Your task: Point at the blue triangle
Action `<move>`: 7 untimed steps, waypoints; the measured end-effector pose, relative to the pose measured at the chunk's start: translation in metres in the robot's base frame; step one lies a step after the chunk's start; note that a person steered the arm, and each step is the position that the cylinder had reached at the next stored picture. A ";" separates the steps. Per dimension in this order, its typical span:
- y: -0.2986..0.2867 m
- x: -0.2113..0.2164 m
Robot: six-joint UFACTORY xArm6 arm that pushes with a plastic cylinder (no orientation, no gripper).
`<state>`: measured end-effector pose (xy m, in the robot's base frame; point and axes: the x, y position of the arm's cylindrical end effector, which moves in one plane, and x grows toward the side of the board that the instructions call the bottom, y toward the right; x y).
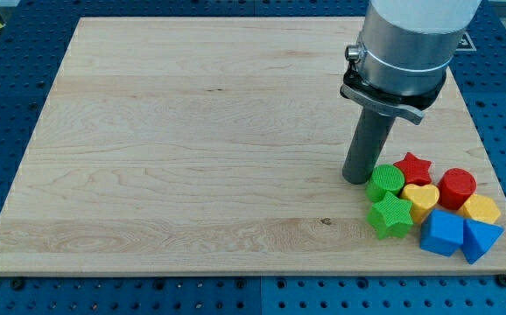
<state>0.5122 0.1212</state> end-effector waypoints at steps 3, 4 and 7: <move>-0.040 -0.078; -0.033 -0.114; 0.219 -0.082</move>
<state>0.4302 0.3401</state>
